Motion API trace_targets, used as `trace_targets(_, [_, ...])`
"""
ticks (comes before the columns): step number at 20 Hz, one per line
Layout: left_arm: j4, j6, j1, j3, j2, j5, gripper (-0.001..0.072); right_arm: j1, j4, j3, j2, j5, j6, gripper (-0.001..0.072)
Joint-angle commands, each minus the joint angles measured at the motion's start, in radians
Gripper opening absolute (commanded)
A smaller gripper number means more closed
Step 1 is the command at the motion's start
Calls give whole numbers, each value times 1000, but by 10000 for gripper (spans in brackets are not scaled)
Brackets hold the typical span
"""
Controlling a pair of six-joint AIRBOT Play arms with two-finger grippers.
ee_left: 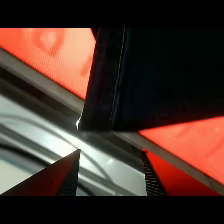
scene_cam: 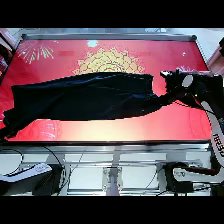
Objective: Fold the clothes and pants, and hang the long-sleeved shirts on hangers.
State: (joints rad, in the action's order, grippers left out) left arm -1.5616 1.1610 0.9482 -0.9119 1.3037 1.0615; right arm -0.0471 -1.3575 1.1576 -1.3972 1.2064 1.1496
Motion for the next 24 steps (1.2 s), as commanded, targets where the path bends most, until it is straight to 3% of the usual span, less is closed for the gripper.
trace_targets(1, [29,-19,4,6,57,-103,446,0,2,2,1,17,25,31])
trace_targets(5, [35,-47,4,6,60,-200,435,0,11,2,1,16,40,31])
trace_targets(9, [223,-187,3,6,76,-233,434,0,19,2,1,5,47,31])
trace_targets(12, [258,-201,3,7,99,-222,397,0,18,2,1,5,47,31])
trace_targets(18, [266,-200,3,6,99,-195,37,0,18,2,1,5,47,31])
trace_targets(21, [266,-171,3,1,66,-155,29,-1,16,19,1,47,48,29])
trace_targets(24, [264,-67,27,-68,-44,-123,28,-39,0,130,8,185,47,29])
